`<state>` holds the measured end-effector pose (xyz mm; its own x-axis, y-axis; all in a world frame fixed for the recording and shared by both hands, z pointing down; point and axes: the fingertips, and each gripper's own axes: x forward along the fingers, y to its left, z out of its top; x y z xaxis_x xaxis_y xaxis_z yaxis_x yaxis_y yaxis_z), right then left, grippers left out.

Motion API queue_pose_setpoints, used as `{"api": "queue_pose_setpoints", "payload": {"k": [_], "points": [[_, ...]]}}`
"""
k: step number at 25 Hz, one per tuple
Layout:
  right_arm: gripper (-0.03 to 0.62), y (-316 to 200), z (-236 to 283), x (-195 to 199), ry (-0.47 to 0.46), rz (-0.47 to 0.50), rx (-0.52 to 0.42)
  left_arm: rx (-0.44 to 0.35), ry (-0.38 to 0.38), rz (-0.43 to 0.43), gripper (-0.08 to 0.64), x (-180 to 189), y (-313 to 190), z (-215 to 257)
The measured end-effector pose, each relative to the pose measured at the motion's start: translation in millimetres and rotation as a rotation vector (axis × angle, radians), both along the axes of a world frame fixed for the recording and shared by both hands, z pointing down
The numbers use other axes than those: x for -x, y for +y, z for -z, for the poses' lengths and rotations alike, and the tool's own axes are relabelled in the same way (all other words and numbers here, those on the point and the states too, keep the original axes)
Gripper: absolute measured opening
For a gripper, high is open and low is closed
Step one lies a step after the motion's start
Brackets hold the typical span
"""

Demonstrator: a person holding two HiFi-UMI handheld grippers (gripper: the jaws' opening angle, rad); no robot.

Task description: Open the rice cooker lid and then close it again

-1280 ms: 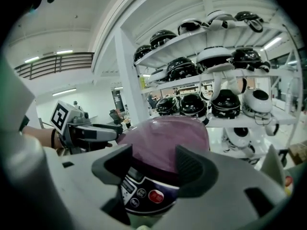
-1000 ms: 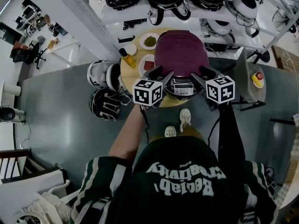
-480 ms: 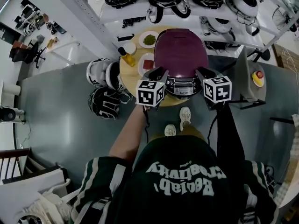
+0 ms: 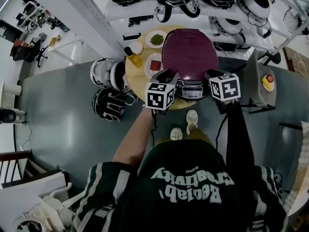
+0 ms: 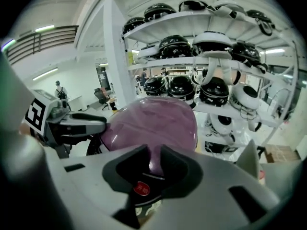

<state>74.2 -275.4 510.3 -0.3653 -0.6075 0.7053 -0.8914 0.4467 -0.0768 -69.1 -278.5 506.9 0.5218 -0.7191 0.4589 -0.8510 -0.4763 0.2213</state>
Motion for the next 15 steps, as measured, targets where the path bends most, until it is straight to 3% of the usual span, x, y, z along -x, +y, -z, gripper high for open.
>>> {"api": "queue_pose_setpoints", "payload": {"k": [5, 8, 15], "points": [[0.068, 0.9, -0.2, 4.6, 0.07, 0.013, 0.013, -0.016, -0.046, -0.009, 0.124, -1.1, 1.9, -1.5], [0.067, 2.2, 0.3, 4.0, 0.017, -0.018, -0.002, -0.027, -0.045, -0.007, 0.124, -1.2, 3.1, -0.8], [0.067, 2.8, 2.5, 2.7, 0.0, -0.039, -0.045, -0.042, -0.026, -0.009, 0.135, -0.3, 2.8, 0.8]]}}
